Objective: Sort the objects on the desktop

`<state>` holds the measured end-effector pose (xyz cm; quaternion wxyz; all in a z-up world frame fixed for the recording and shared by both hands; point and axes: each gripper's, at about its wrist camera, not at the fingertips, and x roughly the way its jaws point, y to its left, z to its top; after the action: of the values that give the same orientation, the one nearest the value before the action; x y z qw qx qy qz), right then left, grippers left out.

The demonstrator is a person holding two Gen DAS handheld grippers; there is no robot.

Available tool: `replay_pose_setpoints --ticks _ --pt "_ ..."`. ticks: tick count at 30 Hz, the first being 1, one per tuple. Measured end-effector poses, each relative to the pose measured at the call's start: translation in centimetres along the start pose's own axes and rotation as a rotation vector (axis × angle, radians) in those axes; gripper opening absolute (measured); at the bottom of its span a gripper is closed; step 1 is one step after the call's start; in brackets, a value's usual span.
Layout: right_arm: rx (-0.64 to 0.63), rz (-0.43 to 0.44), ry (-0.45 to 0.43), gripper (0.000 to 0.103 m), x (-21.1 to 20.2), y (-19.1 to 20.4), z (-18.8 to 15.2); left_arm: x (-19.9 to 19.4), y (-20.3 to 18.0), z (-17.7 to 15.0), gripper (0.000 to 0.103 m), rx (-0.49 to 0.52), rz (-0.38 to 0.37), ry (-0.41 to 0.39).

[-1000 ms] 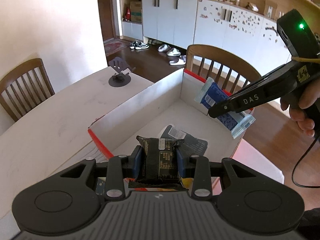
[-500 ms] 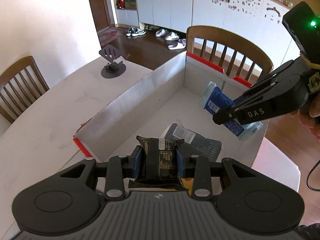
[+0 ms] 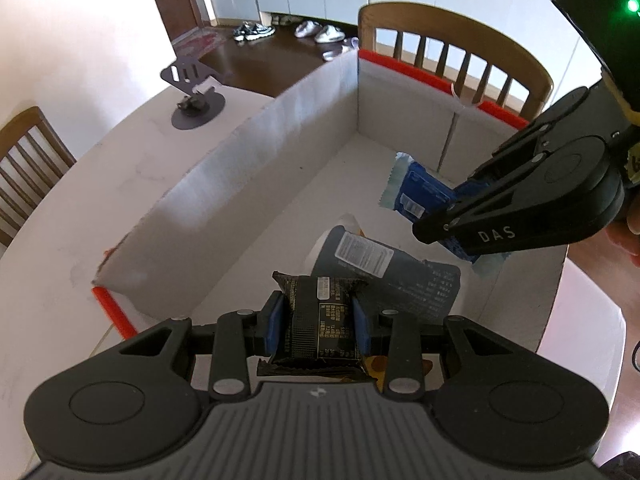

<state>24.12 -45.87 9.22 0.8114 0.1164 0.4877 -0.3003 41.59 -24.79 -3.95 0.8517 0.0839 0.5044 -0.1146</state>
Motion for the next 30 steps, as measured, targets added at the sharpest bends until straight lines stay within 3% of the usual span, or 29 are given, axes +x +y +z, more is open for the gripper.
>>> replay_pose_setpoints --ticks 15,20,22,26,30 --pt "0.04 -0.034 0.048 0.013 1.8 -0.5 -0.3 2.5 -1.3 -0.5 0.035 0.027 -0.035 0.072" --pt "0.042 -0.05 0.047 0.022 1.9 -0.5 -0.3 2.4 -1.2 -0.6 0.035 0.016 -0.037 0.069" --pt "0.047 -0.053 0.043 0.024 1.8 -0.5 -0.4 2.3 -1.1 -0.6 0.038 0.006 -0.034 0.067" --pt "0.047 -0.066 0.032 0.028 1.7 -0.4 -0.5 1.4 -1.1 -0.6 0.062 0.005 -0.03 0.04" --pt "0.054 -0.066 0.016 0.031 1.0 -0.7 -0.4 0.4 -1.0 -0.6 0.063 -0.002 -0.033 0.015"
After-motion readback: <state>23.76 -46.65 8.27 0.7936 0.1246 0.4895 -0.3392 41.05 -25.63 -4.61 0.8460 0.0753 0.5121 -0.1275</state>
